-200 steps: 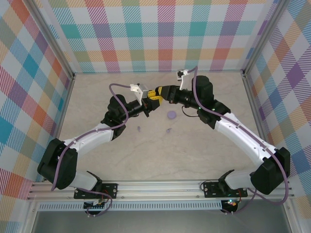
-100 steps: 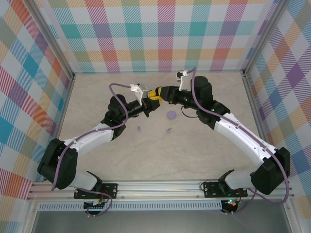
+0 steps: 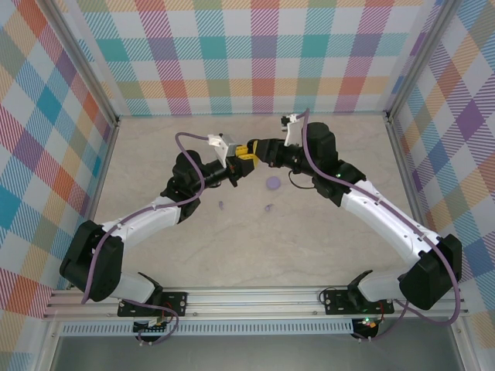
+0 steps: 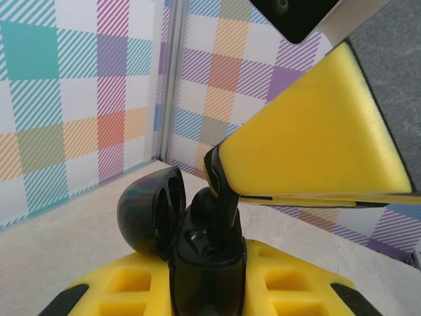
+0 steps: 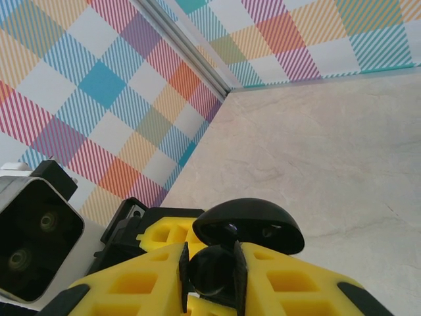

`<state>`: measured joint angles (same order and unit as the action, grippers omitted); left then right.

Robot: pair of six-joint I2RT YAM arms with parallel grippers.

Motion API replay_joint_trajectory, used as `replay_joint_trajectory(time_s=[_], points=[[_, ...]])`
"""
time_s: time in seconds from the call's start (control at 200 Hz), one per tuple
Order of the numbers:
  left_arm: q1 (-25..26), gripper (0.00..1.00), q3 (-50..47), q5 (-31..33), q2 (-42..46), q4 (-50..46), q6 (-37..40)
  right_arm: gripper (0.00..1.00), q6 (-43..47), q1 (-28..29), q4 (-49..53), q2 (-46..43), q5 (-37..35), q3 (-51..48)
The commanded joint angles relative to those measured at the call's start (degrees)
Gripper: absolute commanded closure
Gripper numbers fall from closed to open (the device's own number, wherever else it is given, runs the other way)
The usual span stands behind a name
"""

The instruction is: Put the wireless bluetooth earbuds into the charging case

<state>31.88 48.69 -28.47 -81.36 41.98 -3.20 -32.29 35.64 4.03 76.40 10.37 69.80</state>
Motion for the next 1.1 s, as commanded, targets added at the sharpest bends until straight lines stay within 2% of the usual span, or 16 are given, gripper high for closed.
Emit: replay_joint_trajectory(time_s=[0.0, 0.295, 0.77, 1.005, 1.095], points=[[0.99, 0.95, 2.12, 0.30, 1.82, 3.55, 0.78, 0.72, 1.18, 0.00, 2.17, -0.94, -1.85, 0.99], [0.99, 0.95, 2.44, -1.14, 1.88, 2.37, 2.15, 0.69, 1.71, -0.03, 3.87, -0.56, -2.28, 1.98], [0.98, 0.96, 2.94, -3.49, 1.60, 0.35, 2.96, 0.54, 3.18, -0.04, 7.46, 0.40, -2.55, 4.50], [0.99, 0.97, 3.08, -4.73, 0.87, 0.15, 1.97, 0.54, 4.01, 0.00, 9.33, 1.45, -1.41, 6.06], [0.96, 0.97, 2.88, -2.42, 0.87, -1.01, 2.09, 0.54, 4.69, 0.00, 11.01, 1.30, -3.39, 6.60]])
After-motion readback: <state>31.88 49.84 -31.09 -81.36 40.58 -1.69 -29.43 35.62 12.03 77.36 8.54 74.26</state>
